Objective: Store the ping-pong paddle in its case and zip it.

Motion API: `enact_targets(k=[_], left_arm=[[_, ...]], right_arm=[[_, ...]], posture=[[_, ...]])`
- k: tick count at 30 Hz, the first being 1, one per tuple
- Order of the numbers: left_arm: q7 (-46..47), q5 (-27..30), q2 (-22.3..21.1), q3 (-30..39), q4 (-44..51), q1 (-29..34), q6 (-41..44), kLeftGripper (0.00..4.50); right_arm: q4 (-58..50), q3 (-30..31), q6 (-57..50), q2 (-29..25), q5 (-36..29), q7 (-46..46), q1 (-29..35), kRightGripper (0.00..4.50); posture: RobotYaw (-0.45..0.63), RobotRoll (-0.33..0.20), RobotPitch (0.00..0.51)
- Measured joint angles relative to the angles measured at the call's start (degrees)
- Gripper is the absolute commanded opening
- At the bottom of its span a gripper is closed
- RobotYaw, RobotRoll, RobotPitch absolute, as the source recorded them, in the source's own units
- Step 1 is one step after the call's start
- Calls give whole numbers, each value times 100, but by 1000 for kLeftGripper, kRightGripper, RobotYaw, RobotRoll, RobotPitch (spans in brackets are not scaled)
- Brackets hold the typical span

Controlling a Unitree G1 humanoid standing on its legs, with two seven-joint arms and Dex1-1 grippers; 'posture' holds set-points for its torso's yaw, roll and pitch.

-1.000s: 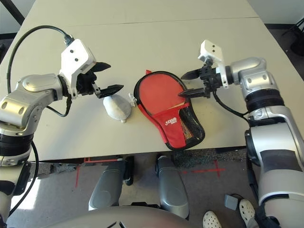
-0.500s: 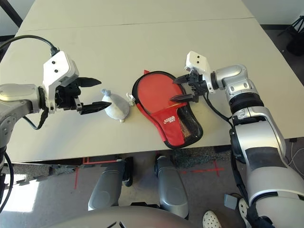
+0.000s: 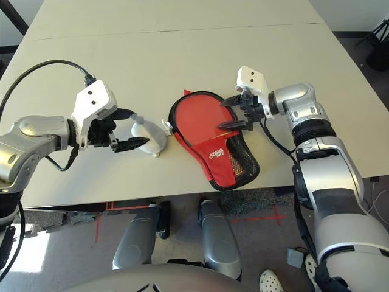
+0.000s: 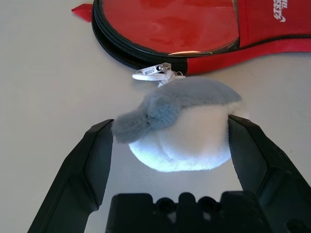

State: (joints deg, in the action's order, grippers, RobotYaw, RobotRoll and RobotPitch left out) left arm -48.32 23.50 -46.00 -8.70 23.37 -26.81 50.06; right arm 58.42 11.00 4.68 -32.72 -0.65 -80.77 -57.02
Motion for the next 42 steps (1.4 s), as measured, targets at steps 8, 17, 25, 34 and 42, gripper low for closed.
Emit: enact_targets(k=[8,17,25,34,42], left_arm=[[-58,48,100,-168,21,0,75,1241],[254,-28,304,-203,-225,-436,343,11],[667,-328,594,-165,-1006,-1207,383,11],[537,-592,520,-353,-1812,-1620,-78,11],[725,-1059,922,-557,-2764,-2136,-372,11]], right_arm=[[-49,-41,18,0,29,31,45,4500],[-202,-56,48,-16,76,92,152,4500],[-380,-56,68,-10,77,145,248,4500],[-507,-59,151,-22,77,182,350,4500],[-667,-55,159,-41,78,208,448,4500]], posture=[[90,0,237],[89,0,238],[85,0,241],[80,0,238],[67,0,241]])
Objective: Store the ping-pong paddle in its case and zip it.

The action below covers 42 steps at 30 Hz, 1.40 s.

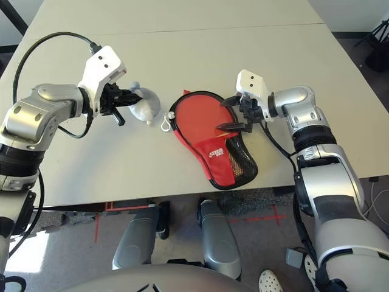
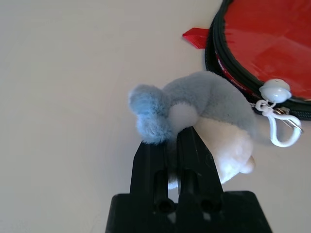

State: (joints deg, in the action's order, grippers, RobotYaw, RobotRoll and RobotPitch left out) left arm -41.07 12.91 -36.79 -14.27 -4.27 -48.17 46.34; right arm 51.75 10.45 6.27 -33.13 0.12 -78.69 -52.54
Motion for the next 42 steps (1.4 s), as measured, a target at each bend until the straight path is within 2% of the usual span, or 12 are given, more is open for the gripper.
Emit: enact_targets(k=[7,12,15,19,25,30,37,40,42], left_arm=[[310,-135,422,60,-470,-246,-72,11],[744,-68,896,590,-614,-376,-18,11],[955,184,1228,985,-644,-507,208,11],[1106,793,1624,1641,-577,-701,709,11],[1297,982,1648,1813,-595,-798,790,11],[766,1322,1229,1798,-287,-621,1103,11],[201,2016,770,1868,692,249,1632,11],[533,1976,1001,1979,681,261,1579,11],[934,1846,1333,2102,422,215,1273,11]], right_arm=[[-171,-1,13,-31,-1,16,101,4500],[-278,-4,14,-60,-9,23,154,4500],[-380,-6,13,-76,-10,48,178,4500],[-545,-6,42,-149,-15,53,221,4500],[-687,-6,44,-192,-25,56,287,4500],[-717,-4,93,-213,-23,56,376,4500],[-719,7,90,-221,-7,71,451,4500],[-714,12,93,-226,53,89,456,4500],[-712,13,106,-226,87,98,458,4500]], posture=[[65,0,244],[65,0,244],[63,0,248],[63,0,250],[55,0,247],[52,0,246],[59,0,243],[66,0,243],[70,0,243]])
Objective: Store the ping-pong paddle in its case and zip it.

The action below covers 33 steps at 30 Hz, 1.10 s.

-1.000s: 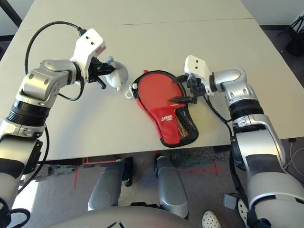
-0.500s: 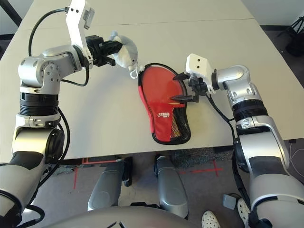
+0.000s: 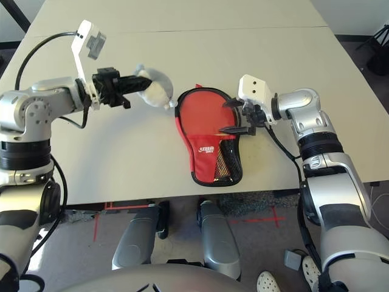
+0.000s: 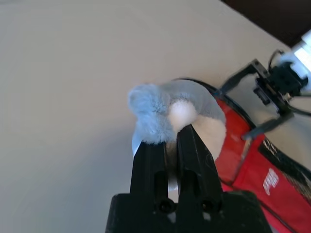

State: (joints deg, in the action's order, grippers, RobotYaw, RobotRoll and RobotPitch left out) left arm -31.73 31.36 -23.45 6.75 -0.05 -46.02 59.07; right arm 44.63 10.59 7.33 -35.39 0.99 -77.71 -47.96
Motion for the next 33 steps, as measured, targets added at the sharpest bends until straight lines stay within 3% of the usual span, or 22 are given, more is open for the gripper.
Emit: enact_targets(k=[6,16,23,33], left_arm=[[915,-516,646,171,-1368,-647,-1240,11],[1070,-976,1056,174,-3492,-1474,-2671,11],[1073,-1362,1502,134,-4963,-2138,-3850,11],[1809,-1734,2342,302,-7001,-3057,-5694,11]], right_arm=[[-55,32,99,3,55,5,26,4500],[-374,33,65,-79,56,14,191,4500],[-440,33,-1,-118,55,14,235,4500],[-643,32,-102,-188,57,11,333,4500]], posture=[[69,0,243],[54,0,249],[43,0,250],[15,0,253]])
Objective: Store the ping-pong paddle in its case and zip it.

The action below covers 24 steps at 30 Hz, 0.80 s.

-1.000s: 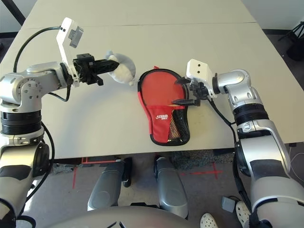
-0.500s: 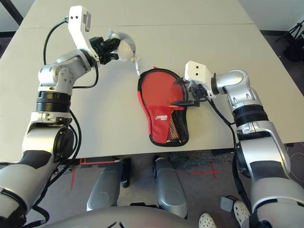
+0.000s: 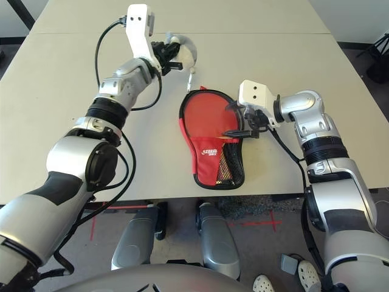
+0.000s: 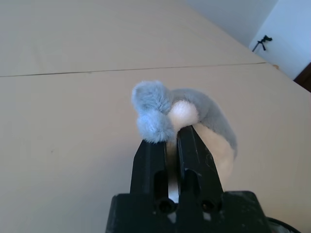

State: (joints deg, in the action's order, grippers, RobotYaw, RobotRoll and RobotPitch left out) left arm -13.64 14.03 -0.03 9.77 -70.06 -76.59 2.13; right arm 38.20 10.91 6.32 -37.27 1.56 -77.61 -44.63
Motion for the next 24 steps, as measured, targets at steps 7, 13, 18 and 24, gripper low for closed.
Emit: enact_targets(k=[7,13,18,24], left_arm=[[396,-84,559,155,-412,-315,-548,11],[569,-126,844,249,-560,-392,-736,11],[545,-221,909,247,-565,-395,-754,11],[146,-326,942,78,-582,-394,-702,11]], right_arm=[[-198,-2,-102,-70,1,23,92,4500],[-351,-6,-191,-103,1,51,164,4500],[-428,-7,-233,-109,1,72,202,4500],[-460,-7,-278,-107,1,92,220,4500]], posture=[[-11,0,252],[-23,0,251],[-31,0,249],[-51,0,242]])
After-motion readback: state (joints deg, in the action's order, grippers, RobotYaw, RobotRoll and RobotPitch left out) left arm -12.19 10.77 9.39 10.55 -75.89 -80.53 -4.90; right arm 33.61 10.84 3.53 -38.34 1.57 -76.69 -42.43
